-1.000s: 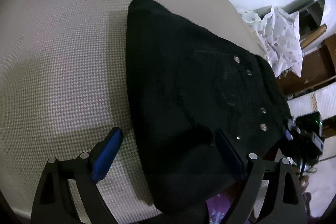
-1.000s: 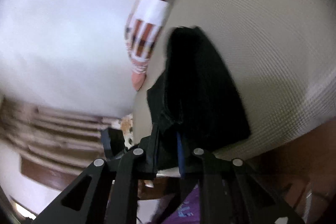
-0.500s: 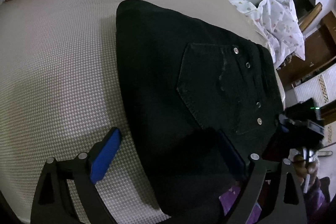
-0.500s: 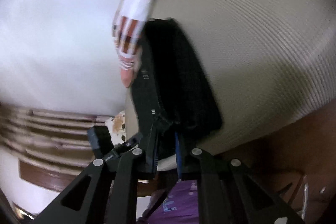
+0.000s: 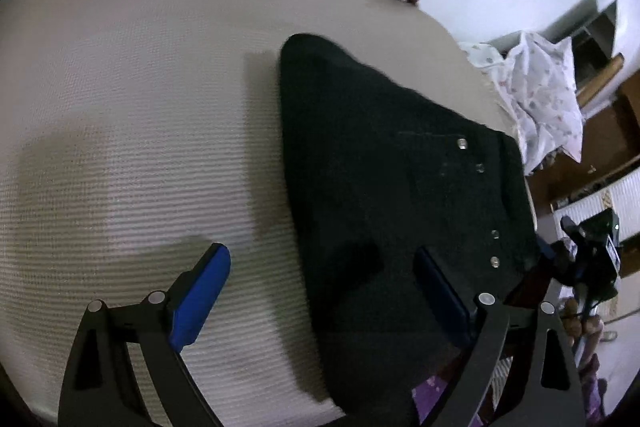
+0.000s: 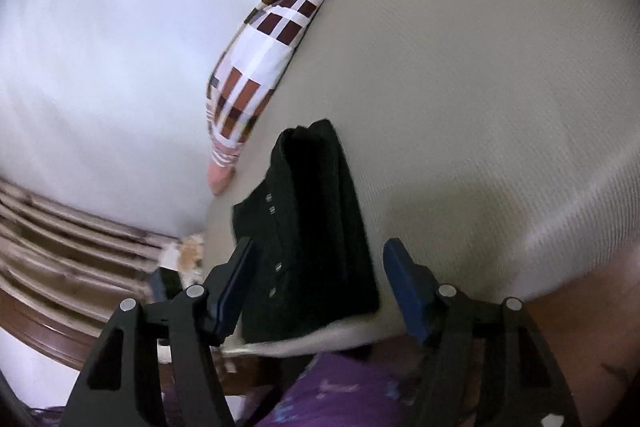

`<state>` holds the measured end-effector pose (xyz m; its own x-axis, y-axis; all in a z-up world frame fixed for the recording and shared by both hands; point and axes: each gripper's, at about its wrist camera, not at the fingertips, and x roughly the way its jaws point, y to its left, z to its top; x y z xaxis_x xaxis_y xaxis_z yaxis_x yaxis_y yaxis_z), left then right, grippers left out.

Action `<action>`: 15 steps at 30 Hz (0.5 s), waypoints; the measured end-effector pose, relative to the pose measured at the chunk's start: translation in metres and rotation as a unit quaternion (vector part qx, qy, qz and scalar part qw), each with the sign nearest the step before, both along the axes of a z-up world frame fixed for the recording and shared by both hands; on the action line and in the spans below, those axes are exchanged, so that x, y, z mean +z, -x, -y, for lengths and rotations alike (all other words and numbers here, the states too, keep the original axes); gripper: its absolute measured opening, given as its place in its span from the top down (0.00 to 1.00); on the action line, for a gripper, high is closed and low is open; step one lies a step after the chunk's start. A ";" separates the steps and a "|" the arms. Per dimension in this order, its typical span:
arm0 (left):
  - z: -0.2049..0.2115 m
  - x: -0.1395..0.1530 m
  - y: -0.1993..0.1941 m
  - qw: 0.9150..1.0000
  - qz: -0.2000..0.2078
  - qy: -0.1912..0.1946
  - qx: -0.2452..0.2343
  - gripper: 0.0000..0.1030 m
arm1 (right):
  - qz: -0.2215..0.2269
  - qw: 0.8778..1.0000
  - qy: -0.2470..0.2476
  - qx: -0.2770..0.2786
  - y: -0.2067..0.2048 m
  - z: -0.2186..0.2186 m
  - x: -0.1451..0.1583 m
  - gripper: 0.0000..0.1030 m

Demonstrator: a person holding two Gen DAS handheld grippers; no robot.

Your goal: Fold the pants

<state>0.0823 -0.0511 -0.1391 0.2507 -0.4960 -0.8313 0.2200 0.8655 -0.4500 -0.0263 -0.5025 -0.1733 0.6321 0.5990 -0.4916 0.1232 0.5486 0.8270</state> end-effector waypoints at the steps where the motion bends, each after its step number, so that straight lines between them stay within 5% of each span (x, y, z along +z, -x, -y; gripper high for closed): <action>1: -0.002 0.000 0.000 1.000 0.000 0.001 0.000 0.10 | -0.001 1.000 0.009 0.009 -0.010 -0.003 0.000 0.38; 9: 0.004 -0.004 -0.010 0.998 -0.002 0.013 -0.064 0.10 | -0.039 0.997 0.021 0.069 -0.060 -0.032 -0.026 0.36; 15: 0.018 -0.004 -0.023 0.992 0.008 0.028 -0.120 0.10 | -0.025 0.992 0.022 0.120 -0.075 -0.047 -0.029 0.36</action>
<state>0.1049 -0.0692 -0.1434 0.1338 -0.5881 -0.7977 0.4241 0.7615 -0.4902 0.0488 -0.4554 -0.2019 0.4479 0.7068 -0.5475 0.0254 0.6021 0.7980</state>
